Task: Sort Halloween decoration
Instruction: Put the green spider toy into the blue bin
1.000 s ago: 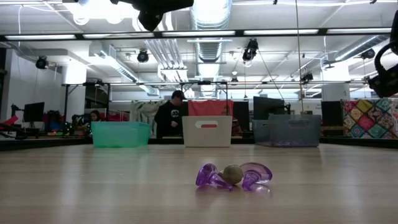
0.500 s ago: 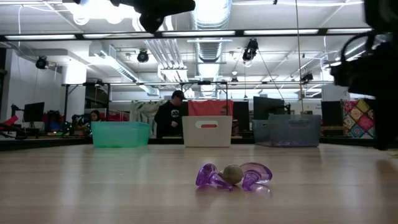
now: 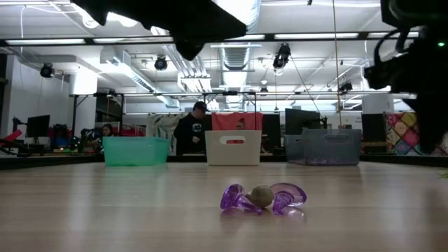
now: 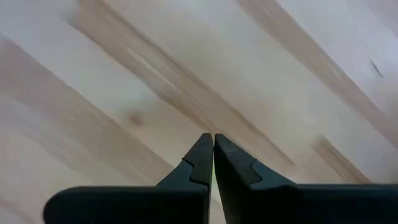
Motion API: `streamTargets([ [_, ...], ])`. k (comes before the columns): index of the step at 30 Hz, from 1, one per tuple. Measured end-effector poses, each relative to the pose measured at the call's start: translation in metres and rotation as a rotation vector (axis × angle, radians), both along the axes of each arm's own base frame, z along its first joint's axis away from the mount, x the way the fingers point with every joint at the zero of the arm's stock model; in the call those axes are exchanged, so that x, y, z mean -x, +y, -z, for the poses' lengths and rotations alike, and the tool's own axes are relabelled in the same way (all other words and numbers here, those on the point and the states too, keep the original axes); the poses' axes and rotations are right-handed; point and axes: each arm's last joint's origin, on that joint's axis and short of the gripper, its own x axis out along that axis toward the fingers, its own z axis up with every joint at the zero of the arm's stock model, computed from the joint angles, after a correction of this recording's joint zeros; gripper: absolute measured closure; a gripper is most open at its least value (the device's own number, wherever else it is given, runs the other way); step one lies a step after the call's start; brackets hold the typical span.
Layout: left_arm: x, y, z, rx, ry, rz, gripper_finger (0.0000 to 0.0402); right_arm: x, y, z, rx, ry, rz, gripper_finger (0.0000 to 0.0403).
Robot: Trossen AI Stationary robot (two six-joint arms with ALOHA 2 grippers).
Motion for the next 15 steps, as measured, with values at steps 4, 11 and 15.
streamTargets([
  [4,-0.014,-0.003,0.01,0.002,-0.008,0.001,0.0402,0.012,0.0,0.001,-0.022,0.122,0.098,0.0394],
  [11,-0.037,-0.008,0.023,-0.005,0.023,0.0,0.0402,0.016,0.008,0.013,0.013,0.162,0.18,0.0394],
  [15,-0.041,-0.009,0.023,-0.005,0.021,0.0,0.0402,0.012,0.012,0.022,0.024,0.175,0.179,0.0394],
])
